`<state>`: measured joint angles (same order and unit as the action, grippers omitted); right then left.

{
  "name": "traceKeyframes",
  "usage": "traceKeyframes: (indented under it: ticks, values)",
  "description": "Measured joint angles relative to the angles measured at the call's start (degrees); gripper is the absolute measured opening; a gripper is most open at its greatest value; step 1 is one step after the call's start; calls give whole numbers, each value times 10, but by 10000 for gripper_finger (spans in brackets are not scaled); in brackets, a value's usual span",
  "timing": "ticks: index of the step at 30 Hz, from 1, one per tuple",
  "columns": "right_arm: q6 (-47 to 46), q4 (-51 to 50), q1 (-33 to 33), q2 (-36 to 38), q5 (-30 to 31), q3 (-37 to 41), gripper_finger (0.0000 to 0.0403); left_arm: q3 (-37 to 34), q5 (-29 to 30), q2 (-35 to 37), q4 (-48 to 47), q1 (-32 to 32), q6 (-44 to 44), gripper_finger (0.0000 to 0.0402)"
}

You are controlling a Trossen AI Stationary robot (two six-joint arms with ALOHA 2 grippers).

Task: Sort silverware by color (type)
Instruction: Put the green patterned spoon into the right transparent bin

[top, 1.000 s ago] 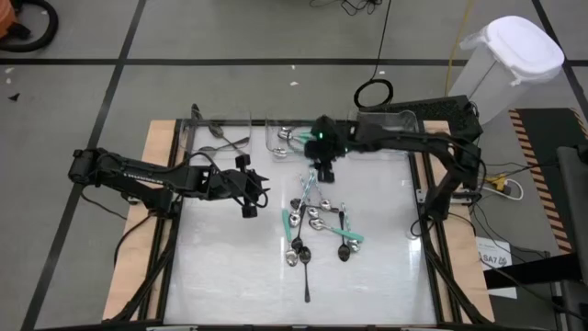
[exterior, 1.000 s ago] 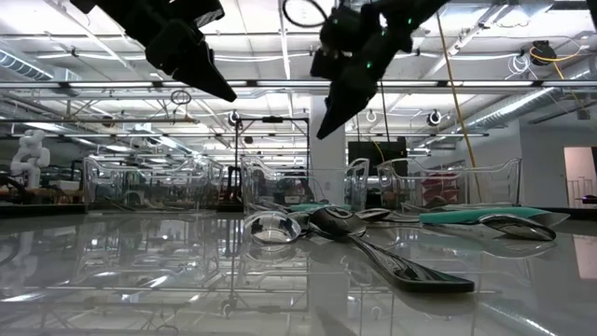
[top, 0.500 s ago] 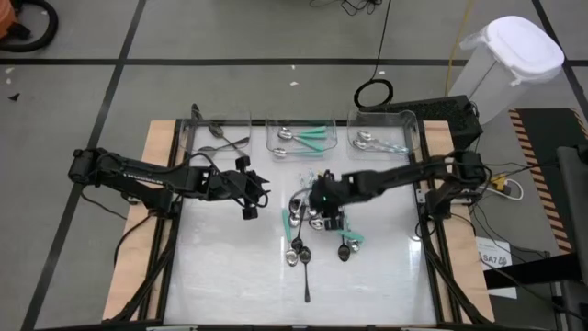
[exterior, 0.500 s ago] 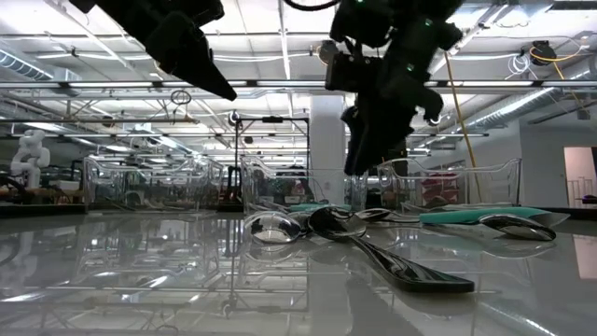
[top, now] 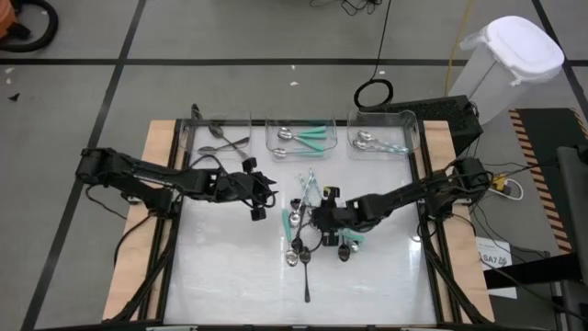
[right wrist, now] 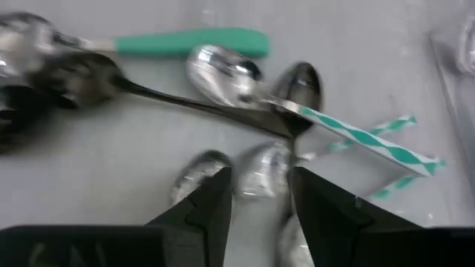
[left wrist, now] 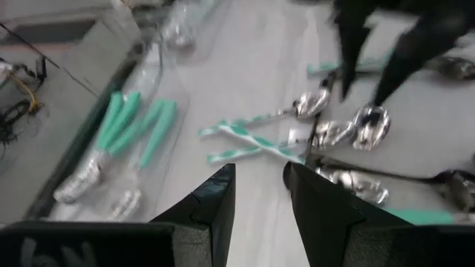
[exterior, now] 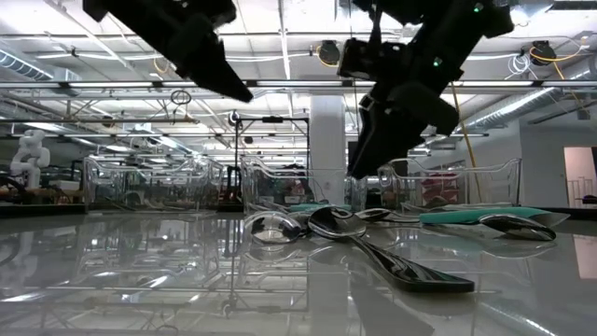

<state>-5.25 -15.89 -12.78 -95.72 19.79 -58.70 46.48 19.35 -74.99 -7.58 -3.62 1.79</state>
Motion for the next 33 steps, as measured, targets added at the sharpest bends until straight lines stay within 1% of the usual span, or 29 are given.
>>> traceKeyframes:
  ticks: [2, 4, 9, 12, 14, 17, 19, 22, 24, 28, 32, 33]
  values:
    - [-8, 13, -15, 0, 1, 0, 139, -1, 0, -25, 23, 3, -5, 131]
    - [-12, 22, -30, 0, 19, 0, 139, 0, 1, -52, 62, 6, -11, 131]
    - [-7, 20, -56, 3, 111, 0, 139, 0, 2, -108, 135, 6, -36, 131]
    - [-11, -8, -64, 22, 142, 0, 139, 0, 2, -137, 161, -1, -53, 132]
    - [-25, -32, -67, 40, 147, 0, 139, 0, 5, -156, 169, -9, -63, 138]
    - [-44, -65, -71, 64, 147, 0, 139, 0, 33, -189, 198, -25, -82, 162]
    - [-46, -82, -73, 77, 147, 0, 139, 0, 69, -212, 239, -34, -84, 186]
    - [-44, -83, -73, 89, 147, 0, 139, 0, 139, -235, 281, -44, -91, 219]
    - [-34, -81, -72, 92, 147, 0, 139, 1, 163, -251, 312, -44, -107, 235]
    - [-8, -68, -68, 93, 162, 0, 139, 13, 168, -289, 354, -44, -145, 245]
    - [15, -58, -60, 93, 164, 0, 139, 54, 168, -339, 336, -44, -147, 246]
    - [18, -58, -60, 93, 164, 0, 139, 65, 168, -350, 316, -44, -144, 246]
